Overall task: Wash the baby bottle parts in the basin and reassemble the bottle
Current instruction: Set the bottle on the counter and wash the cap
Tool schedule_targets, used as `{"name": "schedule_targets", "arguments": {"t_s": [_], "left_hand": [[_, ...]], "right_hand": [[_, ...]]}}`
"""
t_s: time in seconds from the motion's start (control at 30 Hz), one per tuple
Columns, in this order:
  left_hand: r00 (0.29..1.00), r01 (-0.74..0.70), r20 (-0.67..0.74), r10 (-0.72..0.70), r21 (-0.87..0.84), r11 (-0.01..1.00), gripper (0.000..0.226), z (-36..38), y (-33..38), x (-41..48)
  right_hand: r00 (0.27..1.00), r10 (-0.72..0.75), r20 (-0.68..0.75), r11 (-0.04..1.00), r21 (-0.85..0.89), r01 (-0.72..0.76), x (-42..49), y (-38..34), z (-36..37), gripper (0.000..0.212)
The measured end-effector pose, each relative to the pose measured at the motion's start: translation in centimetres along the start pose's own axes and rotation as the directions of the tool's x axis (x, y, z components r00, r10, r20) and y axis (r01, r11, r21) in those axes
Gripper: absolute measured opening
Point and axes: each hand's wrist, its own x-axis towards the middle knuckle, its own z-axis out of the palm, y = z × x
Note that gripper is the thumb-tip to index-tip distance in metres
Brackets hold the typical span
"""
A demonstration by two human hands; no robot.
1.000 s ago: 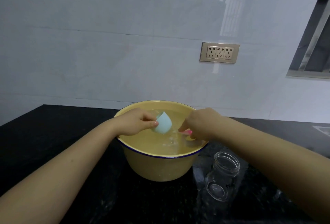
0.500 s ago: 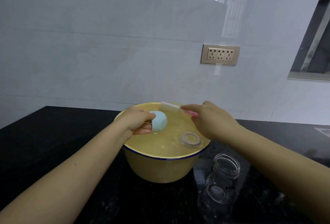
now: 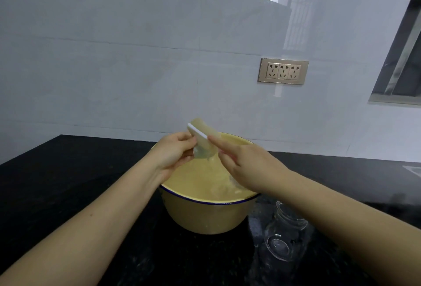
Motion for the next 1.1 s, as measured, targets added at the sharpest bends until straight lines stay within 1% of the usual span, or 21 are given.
{"name": "schedule_targets", "arguments": {"t_s": [0.07, 0.1, 0.23, 0.33, 0.43, 0.5, 0.6, 0.7, 0.73, 0.8, 0.9, 0.97, 1.03, 1.1], "left_hand": [[0.998, -0.062, -0.001, 0.062, 0.007, 0.998, 0.014, 0.0, 0.1, -0.3], [0.996, -0.091, 0.0, 0.091, 0.012, 0.996, 0.013, 0.1, 0.1, -0.4], [0.984, -0.177, 0.007, 0.177, 0.051, 0.983, 0.01, 0.5, 0.1, -0.9], [0.984, -0.176, -0.011, 0.177, 0.067, 0.982, 0.007, 0.6, 0.2, -0.9], [0.987, -0.152, -0.052, 0.155, 0.061, 0.986, 0.009, 0.5, 0.1, -0.8], [0.986, -0.147, -0.065, 0.152, 0.067, 0.987, 0.011, 0.5, 0.0, -0.7], [0.986, -0.151, -0.06, 0.156, 0.071, 0.986, 0.017, 0.4, -0.1, -0.6], [0.983, -0.183, -0.013, 0.185, 0.099, 0.978, 0.013, 0.3, -0.1, -0.8], [0.979, -0.203, 0.004, 0.204, 0.107, 0.973, 0.011, 0.3, -0.1, -0.9], [0.971, -0.239, 0.022, 0.238, 0.109, 0.965, 0.011, 0.2, -0.1, -1.1], [0.959, -0.282, 0.031, 0.28, 0.069, 0.957, 0.018, 0.3, 0.1, -1.3], [0.956, -0.292, 0.033, 0.291, 0.026, 0.956, 0.019, 0.3, 0.3, -1.4], [0.955, -0.292, 0.034, 0.293, -0.039, 0.956, 0.018, 0.4, 0.4, -1.5], [0.957, -0.283, 0.037, 0.288, -0.112, 0.953, 0.018, 0.4, 0.6, -1.5]], "right_hand": [[0.999, -0.017, -0.028, 0.998, -0.067, 0.015, 0.4, -0.4, -0.2, 0.049], [0.999, -0.007, -0.037, 0.997, -0.072, 0.004, 0.6, -0.6, -0.3, 0.049], [0.997, 0.073, -0.026, 0.997, -0.027, -0.074, 1.6, -0.1, -1.2, 0.049], [0.996, 0.093, -0.002, 0.996, -0.012, -0.093, 1.5, 0.5, -1.5, 0.052], [0.998, 0.064, -0.014, 0.998, -0.027, -0.065, 0.4, 0.3, -1.1, 0.056], [0.998, 0.059, -0.026, 0.997, -0.047, -0.06, -0.2, 0.2, -0.9, 0.052], [0.999, 0.02, -0.036, 0.997, -0.067, -0.023, -0.6, 0.1, -0.8, 0.05], [0.999, -0.018, -0.035, 0.996, -0.087, 0.015, -0.4, -0.2, -0.8, 0.049], [1.0, -0.009, -0.028, 0.998, -0.056, 0.008, -0.2, -0.3, -0.9, 0.049], [0.999, 0.033, -0.005, 0.997, 0.069, -0.032, 0.4, -0.2, -1.2, 0.047], [0.993, 0.107, 0.046, 0.951, 0.286, -0.115, 1.2, -0.1, -2.0, 0.043], [0.978, 0.18, 0.11, 0.863, 0.459, -0.21, 1.5, 0.2, -2.5, 0.041], [0.947, 0.238, 0.216, 0.719, 0.616, -0.321, 1.6, 0.2, -3.0, 0.04], [0.932, 0.227, 0.281, 0.631, 0.687, -0.361, 1.5, 0.3, -3.4, 0.038]]}}
